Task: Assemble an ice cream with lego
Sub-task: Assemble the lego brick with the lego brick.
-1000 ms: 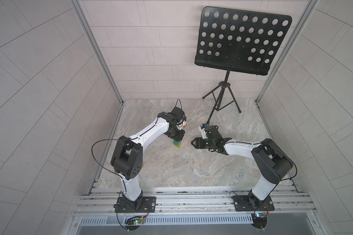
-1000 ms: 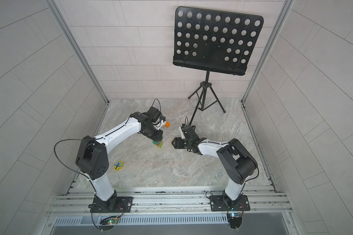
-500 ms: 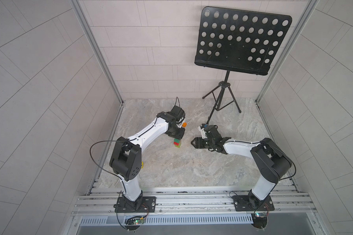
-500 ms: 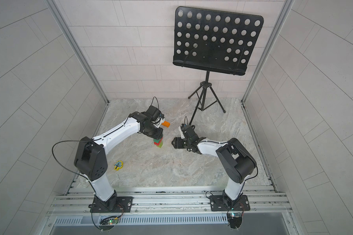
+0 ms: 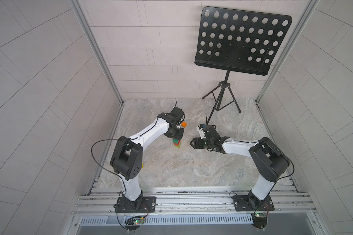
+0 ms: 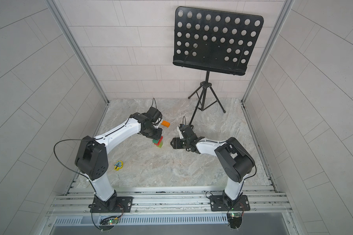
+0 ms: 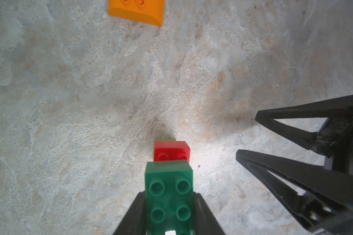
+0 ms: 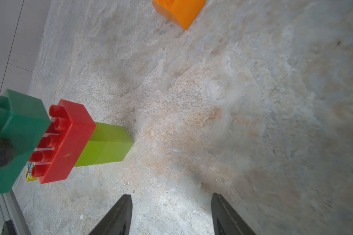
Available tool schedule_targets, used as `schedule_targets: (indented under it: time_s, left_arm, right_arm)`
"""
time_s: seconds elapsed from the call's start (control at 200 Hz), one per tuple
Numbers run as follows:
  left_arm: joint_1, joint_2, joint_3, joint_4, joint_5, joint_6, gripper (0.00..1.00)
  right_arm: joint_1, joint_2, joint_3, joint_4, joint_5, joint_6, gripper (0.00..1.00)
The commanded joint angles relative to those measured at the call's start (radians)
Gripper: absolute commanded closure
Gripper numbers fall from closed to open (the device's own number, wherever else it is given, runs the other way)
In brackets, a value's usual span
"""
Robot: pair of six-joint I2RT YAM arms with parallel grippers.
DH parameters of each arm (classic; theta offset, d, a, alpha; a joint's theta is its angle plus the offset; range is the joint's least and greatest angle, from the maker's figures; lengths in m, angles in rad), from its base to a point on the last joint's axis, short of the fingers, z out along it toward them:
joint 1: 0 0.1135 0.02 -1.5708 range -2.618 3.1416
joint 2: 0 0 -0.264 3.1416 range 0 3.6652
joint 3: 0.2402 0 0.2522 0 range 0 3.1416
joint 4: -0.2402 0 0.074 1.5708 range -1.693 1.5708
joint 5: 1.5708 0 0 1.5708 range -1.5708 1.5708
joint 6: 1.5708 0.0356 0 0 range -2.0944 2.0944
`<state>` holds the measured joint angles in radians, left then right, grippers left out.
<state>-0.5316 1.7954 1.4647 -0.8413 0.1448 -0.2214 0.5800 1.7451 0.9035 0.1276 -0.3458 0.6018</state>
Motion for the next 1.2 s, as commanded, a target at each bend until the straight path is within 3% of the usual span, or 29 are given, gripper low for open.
schedule_targets:
  time_s: [0.0, 0.56, 1.196]
  left_arm:
    - [-0.009, 0.018, -0.003, 0.004, -0.004, -0.009, 1.0]
    - [-0.027, 0.025, -0.026, -0.004, -0.063, 0.022, 1.0]
    - [-0.027, -0.036, -0.058, 0.042, -0.046, 0.024, 1.0]
  right_arm:
    - [0.008, 0.012, 0.02, -0.028, -0.003, -0.02, 0.34]
    - [0.02, 0.031, 0.041, -0.046, -0.019, -0.034, 0.34]
    - [0.045, 0.04, 0.063, -0.066, -0.022, -0.065, 0.34]
